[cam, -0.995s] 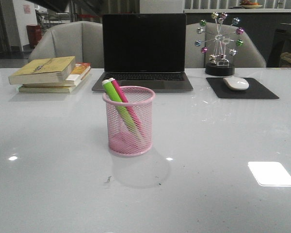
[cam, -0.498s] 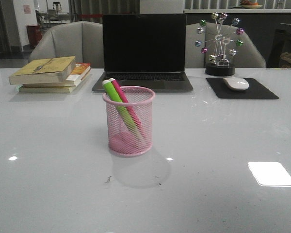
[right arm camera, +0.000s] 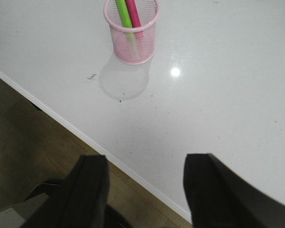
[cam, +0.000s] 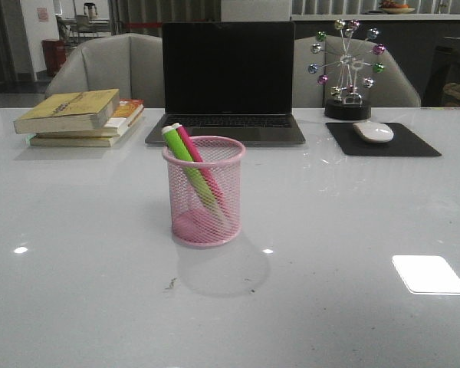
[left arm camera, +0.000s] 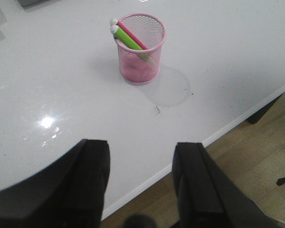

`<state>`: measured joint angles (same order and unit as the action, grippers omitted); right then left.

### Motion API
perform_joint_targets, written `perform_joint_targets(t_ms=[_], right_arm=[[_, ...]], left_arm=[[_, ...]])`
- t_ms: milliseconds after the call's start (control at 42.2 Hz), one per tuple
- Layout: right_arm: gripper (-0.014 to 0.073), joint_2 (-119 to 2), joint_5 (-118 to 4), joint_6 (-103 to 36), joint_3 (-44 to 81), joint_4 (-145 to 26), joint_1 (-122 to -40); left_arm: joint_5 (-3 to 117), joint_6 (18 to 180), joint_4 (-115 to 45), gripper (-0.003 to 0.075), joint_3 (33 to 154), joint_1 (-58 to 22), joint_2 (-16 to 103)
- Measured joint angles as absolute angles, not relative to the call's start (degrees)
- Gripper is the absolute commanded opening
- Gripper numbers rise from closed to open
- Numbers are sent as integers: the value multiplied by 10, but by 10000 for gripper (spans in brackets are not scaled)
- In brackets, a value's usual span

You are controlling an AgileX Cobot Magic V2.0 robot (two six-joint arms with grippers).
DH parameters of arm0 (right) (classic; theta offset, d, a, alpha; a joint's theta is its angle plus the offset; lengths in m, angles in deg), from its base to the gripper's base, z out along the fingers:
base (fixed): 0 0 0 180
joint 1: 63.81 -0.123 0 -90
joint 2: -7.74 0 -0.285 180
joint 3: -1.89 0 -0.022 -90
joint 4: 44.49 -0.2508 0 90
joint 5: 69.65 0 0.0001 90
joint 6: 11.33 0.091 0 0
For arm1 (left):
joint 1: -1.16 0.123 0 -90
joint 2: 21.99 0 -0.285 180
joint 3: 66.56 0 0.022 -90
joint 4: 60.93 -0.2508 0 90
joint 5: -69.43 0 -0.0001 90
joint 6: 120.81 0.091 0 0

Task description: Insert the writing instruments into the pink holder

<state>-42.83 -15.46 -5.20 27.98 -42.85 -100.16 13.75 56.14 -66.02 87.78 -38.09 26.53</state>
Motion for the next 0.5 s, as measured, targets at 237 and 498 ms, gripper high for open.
perform_joint_targets(t_ms=[237, 498], right_arm=[[167, -428, -155, -53, 280, -415, -1002], [53, -428, -152, -54, 280, -414, -1002]], left_arm=[[150, 561, -660, 125, 878, -381, 265], [156, 561, -660, 92, 878, -381, 265]])
